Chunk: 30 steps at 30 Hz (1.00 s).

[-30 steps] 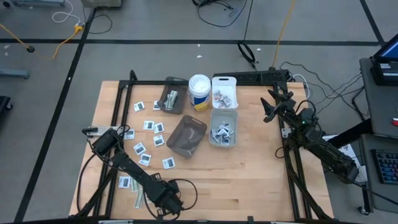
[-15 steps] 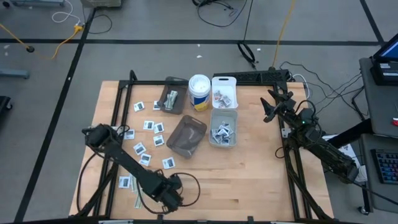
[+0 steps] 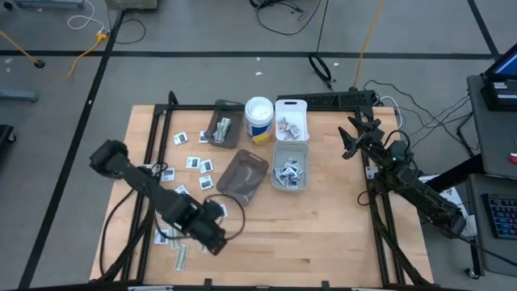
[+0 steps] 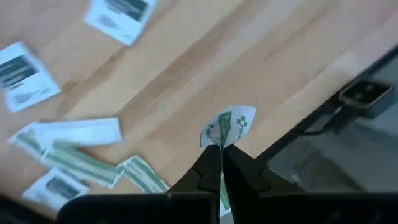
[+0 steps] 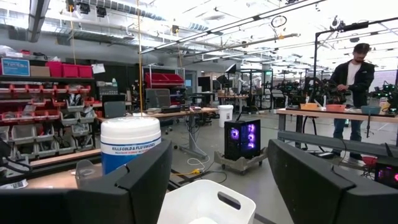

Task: Pick & Place First Aid Supplies
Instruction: Put the bandage pack into the top black bin

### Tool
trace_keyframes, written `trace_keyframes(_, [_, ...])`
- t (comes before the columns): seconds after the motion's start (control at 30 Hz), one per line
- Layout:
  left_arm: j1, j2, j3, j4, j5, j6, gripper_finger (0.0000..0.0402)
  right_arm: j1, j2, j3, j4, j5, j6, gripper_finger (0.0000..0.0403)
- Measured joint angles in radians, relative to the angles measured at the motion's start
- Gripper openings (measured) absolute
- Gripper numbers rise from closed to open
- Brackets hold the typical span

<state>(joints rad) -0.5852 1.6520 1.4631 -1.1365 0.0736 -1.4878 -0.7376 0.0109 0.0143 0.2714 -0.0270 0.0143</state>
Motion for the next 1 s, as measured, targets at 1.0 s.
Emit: trace_keyframes(1.0, [0.917,-0.098,0.002,-0.314,0.075,0.522,0.0001,0.0,0.0,0.0,0.0,0.0,0.0,0.0263])
